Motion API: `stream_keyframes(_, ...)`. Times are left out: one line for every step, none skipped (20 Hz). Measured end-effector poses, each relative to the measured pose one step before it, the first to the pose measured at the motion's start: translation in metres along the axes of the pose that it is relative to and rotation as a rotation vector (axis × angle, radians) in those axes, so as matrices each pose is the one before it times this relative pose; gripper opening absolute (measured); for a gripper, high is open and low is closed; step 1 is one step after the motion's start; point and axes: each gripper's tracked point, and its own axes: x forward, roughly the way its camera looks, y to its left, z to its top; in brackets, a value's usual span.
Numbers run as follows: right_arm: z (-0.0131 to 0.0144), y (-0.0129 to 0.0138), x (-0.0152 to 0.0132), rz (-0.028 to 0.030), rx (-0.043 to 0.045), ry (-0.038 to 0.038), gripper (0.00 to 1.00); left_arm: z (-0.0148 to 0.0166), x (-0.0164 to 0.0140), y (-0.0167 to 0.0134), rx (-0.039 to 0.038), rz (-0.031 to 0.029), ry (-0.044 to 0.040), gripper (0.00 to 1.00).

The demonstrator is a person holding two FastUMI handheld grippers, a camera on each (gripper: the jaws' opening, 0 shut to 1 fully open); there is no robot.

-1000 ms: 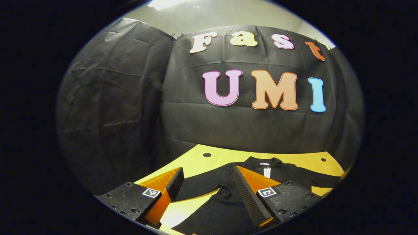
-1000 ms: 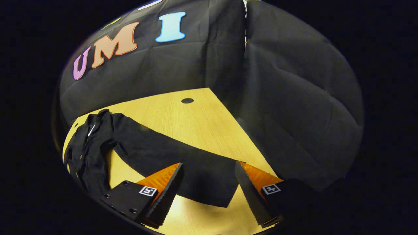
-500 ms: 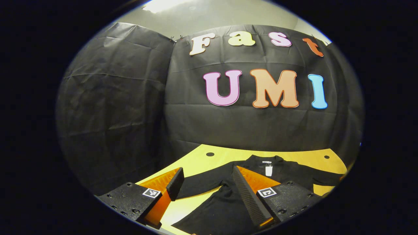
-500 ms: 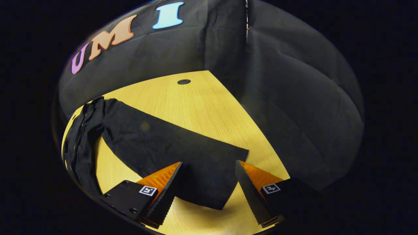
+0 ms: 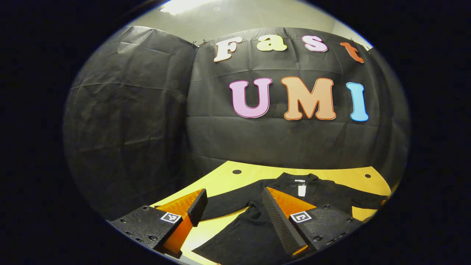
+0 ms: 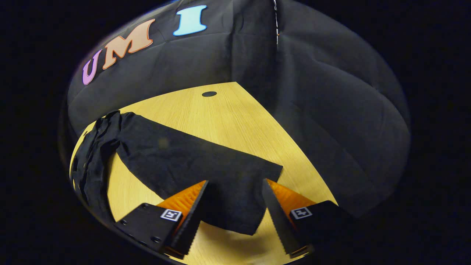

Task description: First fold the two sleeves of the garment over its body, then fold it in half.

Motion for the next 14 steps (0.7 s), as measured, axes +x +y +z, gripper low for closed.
stream_keyframes(0.00089,0.00293,0.00091,0.00645,-0.00832,-0.0016,0.87,0.00126,-0.00113,-0.00058,-0.00104,-0.00114,-0.0021,0.92)
stream_keyframes(-0.00182,0.00232,0.00022,0.00279,-0.0087,-0.00393,0.77,-0.00072,-0.00092,0.00042,-0.00345,-0.00073,-0.00002,0.92)
stream_keyframes(0.0007,0.00365,-0.00041,0.01149,-0.00349,-0.002,0.72,0.0006,-0.00093,0.00012,-0.00553,-0.0002,-0.00176,0.92)
stream_keyframes(0.00031,0.00508,-0.00041,0.00427,-0.00162,-0.00098,0.62,0.00138,-0.0014,0.00037,-0.00523,-0.00402,-0.00244,0.92)
stream_keyframes(0.00163,0.00449,-0.00087,0.00449,-0.0077,-0.00347,0.52,0.0012,-0.00141,0.00065,-0.00148,-0.00126,-0.00317,0.92)
stream_keyframes(-0.00301,0.00326,0.00226,0.00189,-0.00855,-0.00157,0.38,-0.00011,-0.00055,0.00221,0.00304,0.00151,-0.00231,0.92)
stream_keyframes(-0.00009,0.0004,0.00162,0.00101,-0.00347,-0.00107,0.34,0.00153,-0.00031,0.00154,0.00415,0.00101,-0.00256,0.92)
stream_keyframes(-0.00075,-0.00072,-0.00101,0.00198,-0.00131,-0.00182,0.31,0.00043,-0.00069,0.0017,0.00267,-0.00023,-0.00185,0.92)
stream_keyframes(0.00096,0.00415,-0.0023,0.00625,0.01136,0.00569,0.3,0.00099,-0.00047,0.00171,0.001,-0.00123,-0.00083,0.92)
stream_keyframes(-0.00054,0.00128,0.00164,0.00727,0.00037,-0.00224,0.15,0.00078,-0.00028,0.00139,-0.00006,-0.00112,-0.0016,0.92)
stream_keyframes(-0.00054,0.00263,-0.00024,0.00229,0.00336,0.0128,0.15,0.00056,0.00059,0.00074,-0.00087,-0.00186,-0.00148,0.92)
stream_keyframes(-0.00053,0.00128,0.00005,0.00891,-0.00114,0.008,0.08,-0.00063,0.0003,0.00061,-0.00115,-0.00315,0.00091,0.92)
stream_keyframes(-0.00054,0.00024,0.00106,0.0028,-0.00064,0.01368,0.08,-0.00084,0.00095,0.00069,-0.00124,-0.0026,0.0022,0.92)
stream_keyframes(-0.00038,0.00021,-0.00276,0.00464,-0.00482,0.01237,0.03,0.00028,0.00155,0.00008,-0.00123,-0.00362,0.0025,0.92)
